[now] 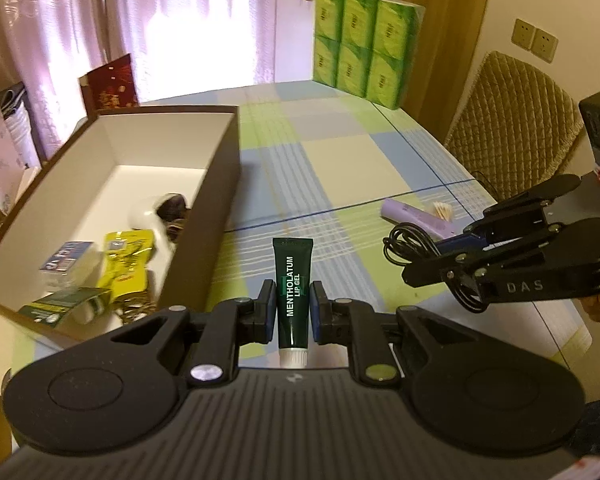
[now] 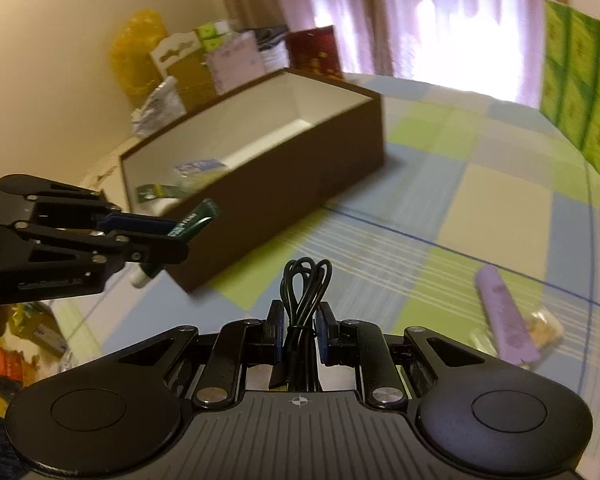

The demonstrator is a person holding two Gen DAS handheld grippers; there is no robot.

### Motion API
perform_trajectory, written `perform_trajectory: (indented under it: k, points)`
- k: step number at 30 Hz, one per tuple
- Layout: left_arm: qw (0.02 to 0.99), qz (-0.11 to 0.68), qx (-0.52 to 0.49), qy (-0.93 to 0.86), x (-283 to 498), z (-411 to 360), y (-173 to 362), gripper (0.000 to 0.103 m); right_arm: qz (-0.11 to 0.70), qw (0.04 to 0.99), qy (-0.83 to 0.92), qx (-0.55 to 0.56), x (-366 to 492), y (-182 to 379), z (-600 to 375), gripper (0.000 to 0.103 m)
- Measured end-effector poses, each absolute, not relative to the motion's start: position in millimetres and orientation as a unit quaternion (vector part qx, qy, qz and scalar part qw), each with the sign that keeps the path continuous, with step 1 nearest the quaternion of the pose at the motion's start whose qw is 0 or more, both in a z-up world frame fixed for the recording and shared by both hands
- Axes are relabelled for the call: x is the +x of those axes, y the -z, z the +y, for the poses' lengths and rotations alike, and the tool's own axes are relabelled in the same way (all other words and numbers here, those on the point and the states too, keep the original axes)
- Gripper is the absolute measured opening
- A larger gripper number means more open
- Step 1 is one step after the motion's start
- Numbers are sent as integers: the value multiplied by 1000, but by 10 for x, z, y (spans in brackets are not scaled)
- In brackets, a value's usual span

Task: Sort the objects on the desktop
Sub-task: 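Lift the lip balm and black cable toward the box with both tools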

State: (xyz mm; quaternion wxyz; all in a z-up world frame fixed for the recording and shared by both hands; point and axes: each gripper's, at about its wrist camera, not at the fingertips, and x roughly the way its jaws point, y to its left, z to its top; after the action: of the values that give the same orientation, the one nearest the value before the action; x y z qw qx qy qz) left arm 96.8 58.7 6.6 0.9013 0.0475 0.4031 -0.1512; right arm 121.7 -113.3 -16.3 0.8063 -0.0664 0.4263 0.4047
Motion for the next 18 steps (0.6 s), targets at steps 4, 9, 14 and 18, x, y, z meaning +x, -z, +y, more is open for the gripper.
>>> perform_trajectory:
  k: [4, 9, 14, 18]
  points:
    - [905, 397, 44, 145, 932, 747, -131, 13, 417, 803, -419, -74, 1150, 107, -925, 13]
    - [910, 390, 40, 137, 915, 953, -201, 14, 404, 800, -436, -84, 1124, 44, -662, 13]
    - [915, 382, 38, 124, 954, 1200, -265, 14, 395, 794, -454, -89, 1148, -4, -359, 13]
    - [917, 379, 36, 115, 1002, 1383, -276, 14, 388, 791, -465, -91, 1189, -45, -105, 13]
